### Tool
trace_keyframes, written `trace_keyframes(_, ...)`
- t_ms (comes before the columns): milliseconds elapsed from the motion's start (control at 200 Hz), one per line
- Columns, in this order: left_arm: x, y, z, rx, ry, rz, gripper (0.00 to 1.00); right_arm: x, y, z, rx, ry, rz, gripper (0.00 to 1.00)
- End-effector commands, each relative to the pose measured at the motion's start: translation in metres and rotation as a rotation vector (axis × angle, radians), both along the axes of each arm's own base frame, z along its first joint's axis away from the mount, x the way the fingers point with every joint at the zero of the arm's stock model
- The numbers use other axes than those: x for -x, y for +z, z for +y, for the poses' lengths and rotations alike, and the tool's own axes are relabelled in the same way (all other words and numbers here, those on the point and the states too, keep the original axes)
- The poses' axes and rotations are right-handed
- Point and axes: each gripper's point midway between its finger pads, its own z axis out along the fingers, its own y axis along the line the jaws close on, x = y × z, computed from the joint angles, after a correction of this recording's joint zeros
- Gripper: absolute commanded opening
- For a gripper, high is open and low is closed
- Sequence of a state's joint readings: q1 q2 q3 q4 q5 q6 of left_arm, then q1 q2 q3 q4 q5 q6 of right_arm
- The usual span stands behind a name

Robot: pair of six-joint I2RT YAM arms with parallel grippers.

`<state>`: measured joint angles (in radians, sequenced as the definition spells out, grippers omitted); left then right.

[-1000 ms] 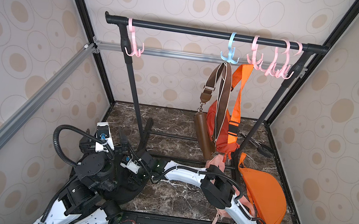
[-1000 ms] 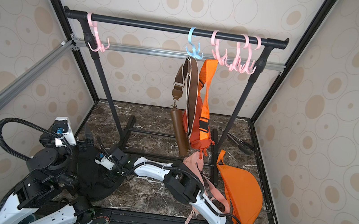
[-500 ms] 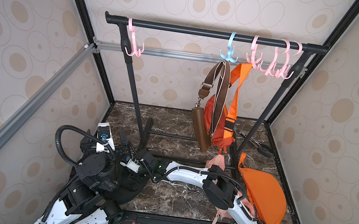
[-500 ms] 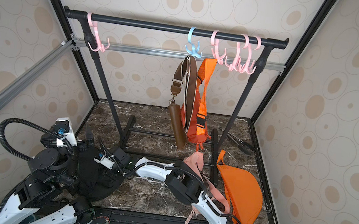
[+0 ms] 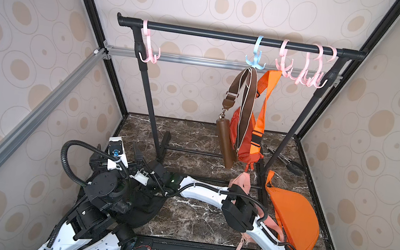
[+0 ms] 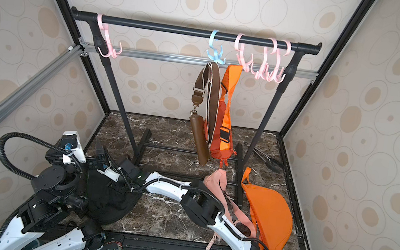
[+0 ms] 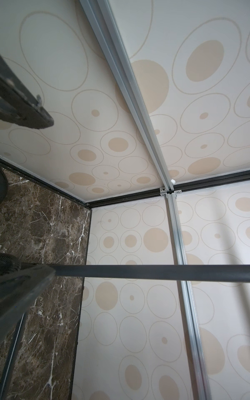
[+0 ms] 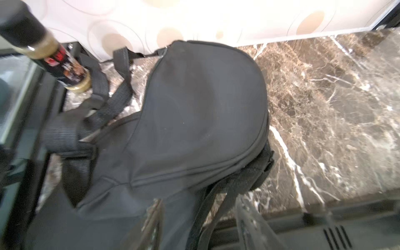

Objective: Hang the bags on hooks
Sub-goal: Pick up the bag from the center of the board.

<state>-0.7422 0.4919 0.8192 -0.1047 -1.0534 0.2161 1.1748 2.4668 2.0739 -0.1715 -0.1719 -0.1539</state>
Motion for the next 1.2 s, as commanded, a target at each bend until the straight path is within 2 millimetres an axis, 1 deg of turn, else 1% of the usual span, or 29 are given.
trace_keyframes(0,0.001,0.003,0.001,0.003,0.000,-0.011,1.00,0.002,-0.029,-0.007,0.085,0.017,0.021,0.56)
trace_keyframes(115,0.001,0.002,0.001,0.005,-0.002,-0.009,1.00,0.002,-0.030,-0.005,0.078,0.020,0.026,0.56)
trace_keyframes(245,0.001,0.003,0.001,0.008,-0.004,-0.008,1.00,-0.004,-0.039,-0.007,0.101,0.005,0.018,0.56)
trace_keyframes(350,0.001,0.004,0.000,0.014,-0.010,-0.012,1.00,-0.006,-0.044,-0.008,0.123,0.006,0.027,0.49)
trace_keyframes(475,0.000,0.003,-0.002,0.015,-0.018,-0.007,1.00,-0.006,-0.044,-0.009,0.130,0.008,0.018,0.45)
trace_keyframes(525,-0.001,0.003,-0.002,0.017,-0.020,-0.006,1.00,-0.008,-0.046,-0.011,0.138,0.009,0.014,0.45)
trace_keyframes(570,-0.001,0.003,-0.003,0.018,-0.024,-0.005,1.00,-0.008,-0.049,-0.012,0.151,0.008,0.009,0.46)
trace_keyframes(640,-0.001,0.003,-0.003,0.020,-0.027,-0.005,1.00,-0.011,-0.053,-0.016,0.175,-0.001,-0.009,0.53)
trace_keyframes(705,-0.001,0.004,-0.003,0.021,-0.029,-0.007,1.00,-0.016,-0.059,-0.019,0.199,-0.024,-0.028,0.57)
trace_keyframes(840,-0.001,0.003,-0.003,0.019,-0.029,-0.006,1.00,-0.024,-0.067,-0.023,0.232,-0.057,-0.060,0.58)
trace_keyframes(890,-0.001,0.003,-0.004,0.020,-0.032,-0.006,1.00,-0.030,-0.068,-0.024,0.240,-0.084,-0.074,0.55)
trace_keyframes(950,-0.002,0.002,-0.005,0.019,-0.034,-0.005,1.00,-0.029,-0.071,-0.024,0.251,-0.078,-0.071,0.49)
trace_keyframes(995,-0.002,0.002,-0.005,0.019,-0.034,-0.005,1.00,-0.028,-0.072,-0.024,0.255,-0.074,-0.065,0.42)
trace_keyframes(1020,-0.002,0.002,-0.005,0.021,-0.034,-0.006,1.00,-0.028,-0.074,-0.023,0.259,-0.071,-0.061,0.40)
trace_keyframes(1196,-0.001,0.003,-0.005,0.021,-0.034,-0.008,1.00,-0.022,-0.083,-0.025,0.285,-0.047,-0.030,0.35)
